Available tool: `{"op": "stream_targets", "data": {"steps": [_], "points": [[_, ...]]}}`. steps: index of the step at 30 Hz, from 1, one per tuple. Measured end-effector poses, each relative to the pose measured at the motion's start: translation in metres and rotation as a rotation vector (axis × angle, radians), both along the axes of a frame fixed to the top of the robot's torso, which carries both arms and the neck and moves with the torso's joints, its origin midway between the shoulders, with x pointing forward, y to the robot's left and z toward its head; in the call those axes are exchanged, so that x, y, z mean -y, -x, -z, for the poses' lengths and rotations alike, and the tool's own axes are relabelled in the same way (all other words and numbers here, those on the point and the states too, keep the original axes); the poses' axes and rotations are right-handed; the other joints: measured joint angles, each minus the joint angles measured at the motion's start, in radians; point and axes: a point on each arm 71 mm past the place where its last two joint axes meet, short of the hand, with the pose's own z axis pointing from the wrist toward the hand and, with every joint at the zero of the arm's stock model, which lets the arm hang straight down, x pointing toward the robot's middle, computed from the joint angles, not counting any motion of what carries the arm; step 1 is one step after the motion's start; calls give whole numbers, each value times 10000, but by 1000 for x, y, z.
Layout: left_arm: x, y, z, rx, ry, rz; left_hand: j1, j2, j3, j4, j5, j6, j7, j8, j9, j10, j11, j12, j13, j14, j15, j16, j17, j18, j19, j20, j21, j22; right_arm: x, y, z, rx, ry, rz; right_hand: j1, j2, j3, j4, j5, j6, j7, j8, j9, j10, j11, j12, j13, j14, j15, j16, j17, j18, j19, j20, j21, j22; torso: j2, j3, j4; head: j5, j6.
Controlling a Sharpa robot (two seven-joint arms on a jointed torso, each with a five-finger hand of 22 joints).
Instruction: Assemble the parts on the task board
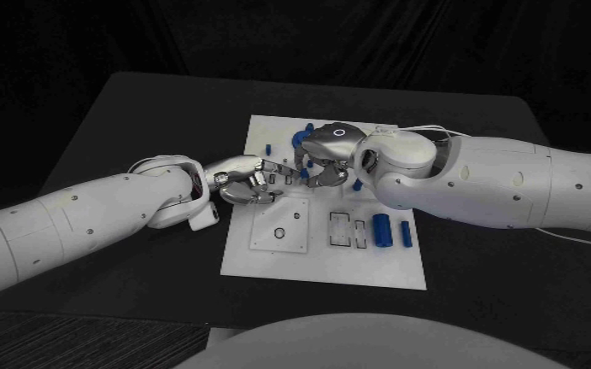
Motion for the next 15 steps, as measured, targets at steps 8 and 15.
{"op": "stream_targets", "data": {"steps": [8,15], "points": [[1,0,0,-29,-11,14,0,0,0,0,0,93,93,0,6,-37,37,0,0,0,0,0,0,-22,-27,28,2,0,-1,1,0,-3,-15,-24,0,0,0,0,0,0,0,0,-1,0,0,0,0,0,0,0,0,0,0,0,0,-1,1,2,0,-21,0],[1,-1,0,-54,-12,25,-28,28,-1,0,0,148,148,0,19,-37,37,0,0,-22,22,0,-1,-21,-72,0,-40,0,-1,1,0,-1,-28,-42,0,0,0,0,0,0,0,0,-2,0,0,0,0,0,0,0,0,0,0,0,0,-1,5,3,0,-22,-1]]}}
